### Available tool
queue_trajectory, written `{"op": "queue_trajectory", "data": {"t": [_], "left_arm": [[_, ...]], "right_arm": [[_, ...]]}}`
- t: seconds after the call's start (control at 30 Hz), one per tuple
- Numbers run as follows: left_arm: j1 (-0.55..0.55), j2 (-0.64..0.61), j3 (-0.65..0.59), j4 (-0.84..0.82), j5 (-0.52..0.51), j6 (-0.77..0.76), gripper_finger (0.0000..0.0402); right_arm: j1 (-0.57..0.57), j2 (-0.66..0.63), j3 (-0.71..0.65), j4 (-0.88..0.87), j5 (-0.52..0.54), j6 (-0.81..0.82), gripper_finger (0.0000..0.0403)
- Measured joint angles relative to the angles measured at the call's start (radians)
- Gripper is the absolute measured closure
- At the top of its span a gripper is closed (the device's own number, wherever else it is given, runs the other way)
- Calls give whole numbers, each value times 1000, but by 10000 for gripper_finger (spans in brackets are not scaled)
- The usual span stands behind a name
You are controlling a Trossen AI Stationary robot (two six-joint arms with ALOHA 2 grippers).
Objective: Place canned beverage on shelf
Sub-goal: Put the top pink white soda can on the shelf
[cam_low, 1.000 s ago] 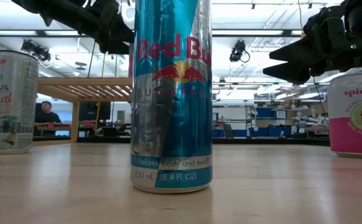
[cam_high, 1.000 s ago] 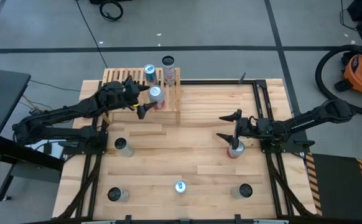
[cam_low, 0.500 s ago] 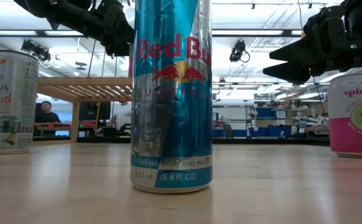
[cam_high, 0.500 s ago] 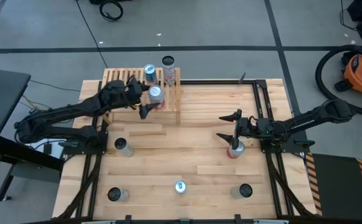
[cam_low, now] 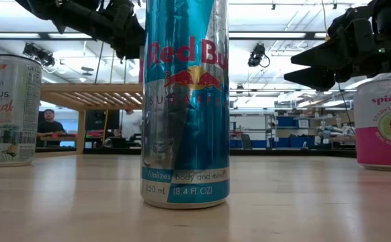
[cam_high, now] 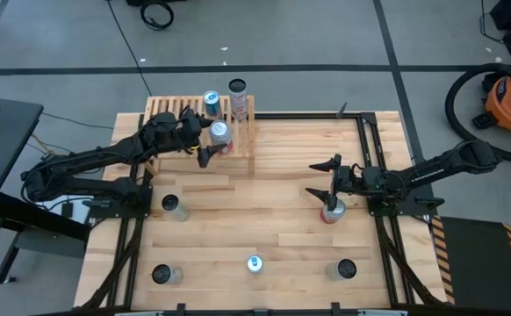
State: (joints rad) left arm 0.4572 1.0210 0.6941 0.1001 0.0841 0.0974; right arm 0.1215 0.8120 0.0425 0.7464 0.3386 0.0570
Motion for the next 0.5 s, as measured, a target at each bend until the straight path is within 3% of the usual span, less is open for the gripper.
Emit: {"op": "queue_trajectory", "data": {"t": [0.3, 0.5], "left_arm": [[0, 0, 0, 1, -17, -7, 110], [-1, 0, 0, 2, -46, -14, 116]], "right_arm": [[0, 0, 0, 0, 0, 0, 4], [0, 0, 0, 0, 0, 0, 4]]}}
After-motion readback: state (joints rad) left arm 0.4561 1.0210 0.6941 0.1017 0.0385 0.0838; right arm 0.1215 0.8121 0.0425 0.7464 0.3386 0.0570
